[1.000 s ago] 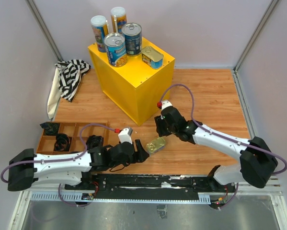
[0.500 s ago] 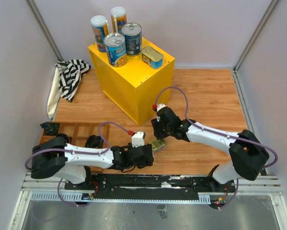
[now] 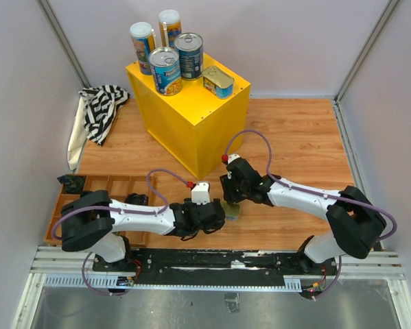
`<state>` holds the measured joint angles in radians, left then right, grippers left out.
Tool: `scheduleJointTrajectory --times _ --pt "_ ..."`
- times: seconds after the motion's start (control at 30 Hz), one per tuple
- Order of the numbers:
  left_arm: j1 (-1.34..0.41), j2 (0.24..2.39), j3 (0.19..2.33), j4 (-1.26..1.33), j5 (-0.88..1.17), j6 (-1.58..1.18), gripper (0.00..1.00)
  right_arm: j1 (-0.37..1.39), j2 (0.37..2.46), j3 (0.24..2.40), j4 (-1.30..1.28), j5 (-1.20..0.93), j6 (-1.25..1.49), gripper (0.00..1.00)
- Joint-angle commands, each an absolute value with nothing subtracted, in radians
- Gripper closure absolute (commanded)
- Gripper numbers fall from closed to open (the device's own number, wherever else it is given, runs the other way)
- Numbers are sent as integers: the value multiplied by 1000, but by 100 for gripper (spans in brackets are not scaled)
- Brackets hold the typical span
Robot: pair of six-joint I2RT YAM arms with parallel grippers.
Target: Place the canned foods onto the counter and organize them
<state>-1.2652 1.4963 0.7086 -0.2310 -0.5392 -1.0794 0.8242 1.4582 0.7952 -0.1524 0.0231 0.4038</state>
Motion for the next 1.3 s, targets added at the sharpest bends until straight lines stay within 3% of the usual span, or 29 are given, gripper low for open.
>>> scheduleJointTrajectory --times 0.0,0.4,0.6,0.8,1.27 --pt "-1228 1451 671 -242 -614 -1063 23 792 1416 742 -167 0 440 58" --pt "-1151 1404 660 -197 -596 -957 23 792 1271 723 -247 93 442 56" --pt "-1151 1288 634 -256 -589 -976 23 793 1121 721 -318 97 397 46" --pt "-1151 1118 584 -327 -588 -1012 23 864 1047 686 -283 3 279 29" --pt "-1151 977 591 -437 -594 -1060 23 1053 1076 539 -119 67 193 22"
